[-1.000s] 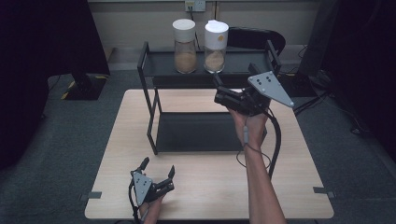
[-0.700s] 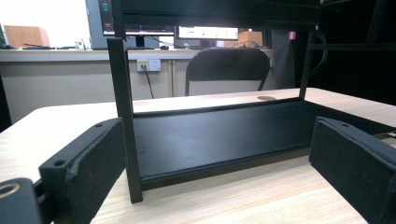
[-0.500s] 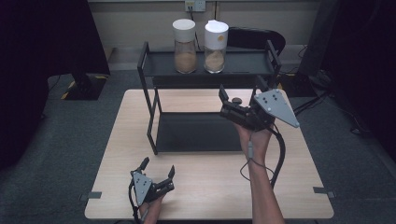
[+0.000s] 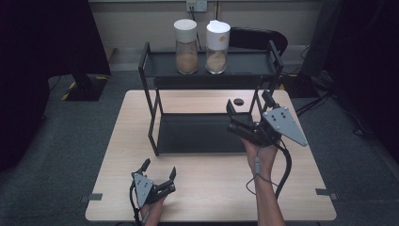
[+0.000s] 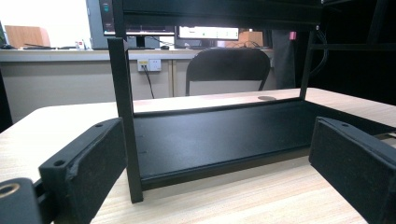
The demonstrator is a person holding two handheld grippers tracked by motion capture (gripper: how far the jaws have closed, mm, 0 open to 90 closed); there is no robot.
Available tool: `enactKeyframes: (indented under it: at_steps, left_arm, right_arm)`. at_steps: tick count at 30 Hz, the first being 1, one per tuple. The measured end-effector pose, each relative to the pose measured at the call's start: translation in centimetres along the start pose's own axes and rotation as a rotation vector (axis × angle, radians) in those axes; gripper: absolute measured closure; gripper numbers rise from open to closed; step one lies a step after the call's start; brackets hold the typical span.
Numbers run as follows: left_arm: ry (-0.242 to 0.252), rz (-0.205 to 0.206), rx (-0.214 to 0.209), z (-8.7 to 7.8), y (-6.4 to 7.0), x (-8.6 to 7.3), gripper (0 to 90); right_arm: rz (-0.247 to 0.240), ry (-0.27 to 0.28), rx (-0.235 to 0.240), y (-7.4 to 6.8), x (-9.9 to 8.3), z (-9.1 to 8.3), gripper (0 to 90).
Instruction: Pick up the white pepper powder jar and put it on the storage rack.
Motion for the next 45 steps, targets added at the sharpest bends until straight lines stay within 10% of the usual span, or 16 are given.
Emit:
enactKeyframes:
  at_steps: [45]
  left_arm:
    - [0.001,-0.001,0.000,0.0,0.0,0.0,3.8]
  right_arm:
    - [-0.005,-0.080,-0.057,-1.7,-8.1,-8.3,0.0]
Point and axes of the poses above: each handheld gripper's, and its own axes: z roughly forward along the jaws, x roughly out of its top, y roughly to its right, the point moved 9 cm from there along z, roughly forward along the jaws, and after that the axes turned 15 degrees about -z, right-handed, at the moved point
